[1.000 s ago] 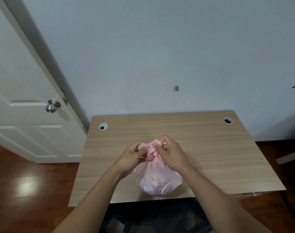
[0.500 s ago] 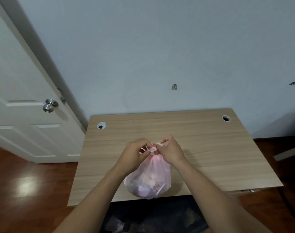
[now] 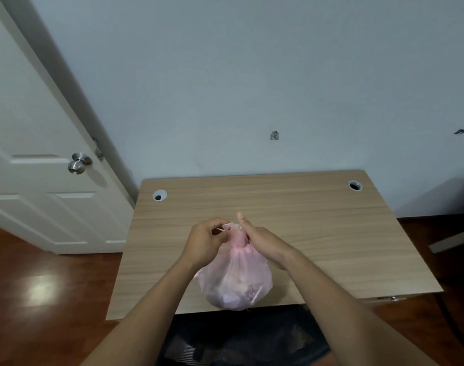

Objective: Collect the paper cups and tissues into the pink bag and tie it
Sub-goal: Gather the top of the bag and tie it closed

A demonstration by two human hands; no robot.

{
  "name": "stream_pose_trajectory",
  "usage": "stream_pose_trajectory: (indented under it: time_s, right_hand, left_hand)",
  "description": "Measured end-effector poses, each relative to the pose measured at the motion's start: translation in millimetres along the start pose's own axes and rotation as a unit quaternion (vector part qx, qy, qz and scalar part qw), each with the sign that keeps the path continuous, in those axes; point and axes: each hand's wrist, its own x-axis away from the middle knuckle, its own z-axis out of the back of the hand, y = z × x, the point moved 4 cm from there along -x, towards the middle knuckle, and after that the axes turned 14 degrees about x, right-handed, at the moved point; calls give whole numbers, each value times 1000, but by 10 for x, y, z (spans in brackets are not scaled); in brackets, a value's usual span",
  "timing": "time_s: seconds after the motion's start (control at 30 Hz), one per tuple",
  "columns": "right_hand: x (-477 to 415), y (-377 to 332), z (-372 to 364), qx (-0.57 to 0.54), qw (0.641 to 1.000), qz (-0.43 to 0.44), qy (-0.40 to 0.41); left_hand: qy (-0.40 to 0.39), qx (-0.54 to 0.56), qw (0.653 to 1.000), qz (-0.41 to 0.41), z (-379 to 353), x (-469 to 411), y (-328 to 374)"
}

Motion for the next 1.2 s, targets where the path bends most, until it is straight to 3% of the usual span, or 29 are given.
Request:
stream_pose_trajectory:
  time_s: [0.23,0.47,0.87,1.0,1.2]
  right_hand:
    - [35,151,-134,-20,997,59,-45]
    - [104,72,-120,36,992,99,72]
    - [78,329,-319,193,970,57,140]
    - [101,457,-364,230,962,23,142]
    - [172,605,-358,249,961,-36,119]
  left_hand:
    - [-20,72,995,73,21,0,-129]
    - [-40,196,961,192,76,34,-423]
    - [25,270,924,271,27,209,-866]
    - [81,239,928,275,37,234,-985]
    - [166,101,943,271,179,313,-1131]
